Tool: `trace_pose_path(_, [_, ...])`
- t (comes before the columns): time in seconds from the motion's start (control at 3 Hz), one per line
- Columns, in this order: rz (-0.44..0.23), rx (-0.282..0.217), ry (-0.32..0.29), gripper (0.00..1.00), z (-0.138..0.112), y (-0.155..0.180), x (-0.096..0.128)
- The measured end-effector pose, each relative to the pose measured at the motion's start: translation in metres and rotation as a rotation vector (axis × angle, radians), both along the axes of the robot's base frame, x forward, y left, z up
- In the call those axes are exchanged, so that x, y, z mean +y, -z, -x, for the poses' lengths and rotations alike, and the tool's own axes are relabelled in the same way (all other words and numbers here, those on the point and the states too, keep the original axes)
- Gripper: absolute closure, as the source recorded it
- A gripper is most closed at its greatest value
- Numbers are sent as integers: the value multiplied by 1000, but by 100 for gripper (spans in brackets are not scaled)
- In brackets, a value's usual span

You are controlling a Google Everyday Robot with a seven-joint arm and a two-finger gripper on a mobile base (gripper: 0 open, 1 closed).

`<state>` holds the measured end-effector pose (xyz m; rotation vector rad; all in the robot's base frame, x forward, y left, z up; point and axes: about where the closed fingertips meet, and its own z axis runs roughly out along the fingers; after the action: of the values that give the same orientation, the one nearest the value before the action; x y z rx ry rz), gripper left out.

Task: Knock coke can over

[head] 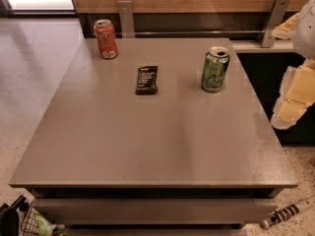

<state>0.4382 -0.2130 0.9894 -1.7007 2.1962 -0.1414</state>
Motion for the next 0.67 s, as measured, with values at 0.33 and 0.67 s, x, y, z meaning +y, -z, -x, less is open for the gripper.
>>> trace_pose_path(0.33, [-2, -7, 3, 0, -2, -1, 1])
trace_pose_path(0.67, [-37, -87, 55, 0, -41, -13, 12])
